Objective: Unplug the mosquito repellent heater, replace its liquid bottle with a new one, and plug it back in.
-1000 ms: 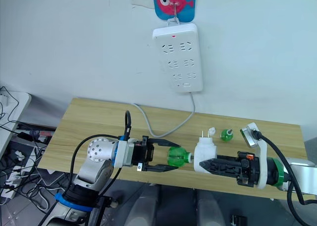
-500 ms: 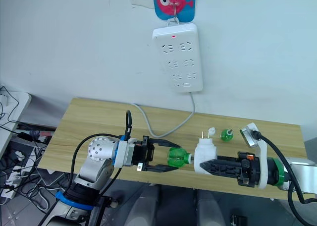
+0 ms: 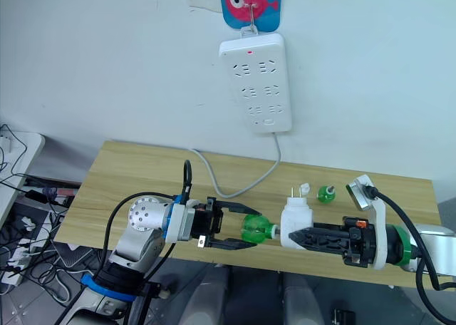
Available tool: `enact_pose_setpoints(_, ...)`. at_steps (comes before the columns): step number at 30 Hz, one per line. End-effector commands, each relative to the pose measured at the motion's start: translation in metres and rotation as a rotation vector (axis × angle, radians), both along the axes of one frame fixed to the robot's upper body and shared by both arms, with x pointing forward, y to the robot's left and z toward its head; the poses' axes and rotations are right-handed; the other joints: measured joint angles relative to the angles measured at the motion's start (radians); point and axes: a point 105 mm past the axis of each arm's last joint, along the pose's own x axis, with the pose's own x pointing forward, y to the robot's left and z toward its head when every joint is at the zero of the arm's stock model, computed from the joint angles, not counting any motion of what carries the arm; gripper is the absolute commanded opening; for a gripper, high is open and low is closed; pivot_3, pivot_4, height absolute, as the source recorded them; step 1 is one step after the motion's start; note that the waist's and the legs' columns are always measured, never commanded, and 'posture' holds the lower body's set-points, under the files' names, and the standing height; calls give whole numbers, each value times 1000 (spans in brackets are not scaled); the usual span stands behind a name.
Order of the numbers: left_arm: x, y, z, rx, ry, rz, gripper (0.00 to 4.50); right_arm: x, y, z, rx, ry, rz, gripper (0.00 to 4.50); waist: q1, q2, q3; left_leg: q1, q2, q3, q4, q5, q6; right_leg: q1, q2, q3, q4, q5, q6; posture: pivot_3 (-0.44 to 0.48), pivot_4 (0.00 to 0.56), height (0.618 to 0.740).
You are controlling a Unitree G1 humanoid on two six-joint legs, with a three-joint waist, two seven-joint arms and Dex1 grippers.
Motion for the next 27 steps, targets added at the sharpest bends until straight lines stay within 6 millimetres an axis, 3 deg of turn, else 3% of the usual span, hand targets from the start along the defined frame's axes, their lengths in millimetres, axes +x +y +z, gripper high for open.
enact_pose_setpoints(1, 4, -8, 5, -25, -18, 13, 2232, -8, 5, 9, 29, -25, 47, 2954, 0, 0, 0, 0, 0, 0, 0, 0, 0, 0, 0, 0, 0, 0, 0, 214, 357, 740)
enact_pose_setpoints(4, 11, -10, 11, -47, -31, 36, 2232, -10, 5, 8, 24, -14, 53, 2954, 0, 0, 0, 0, 0, 0, 0, 0, 0, 0, 0, 0, 0, 0, 0, 216, 357, 740)
enact_pose_setpoints(14, 1, -10, 14, -73, -45, -1, 2232, -2, 3, 6, 21, -17, 7, 2954, 0, 0, 0, 0, 0, 0, 0, 0, 0, 0, 0, 0, 0, 1, -1, 213, 358, 740)
enact_pose_setpoints(27, 2, -9, 20, -94, -51, 13, 2232, 0, -3, 3, 5, 6, -15, 2954, 0, 0, 0, 0, 0, 0, 0, 0, 0, 0, 0, 0, 0, 1, -1, 220, 351, 740)
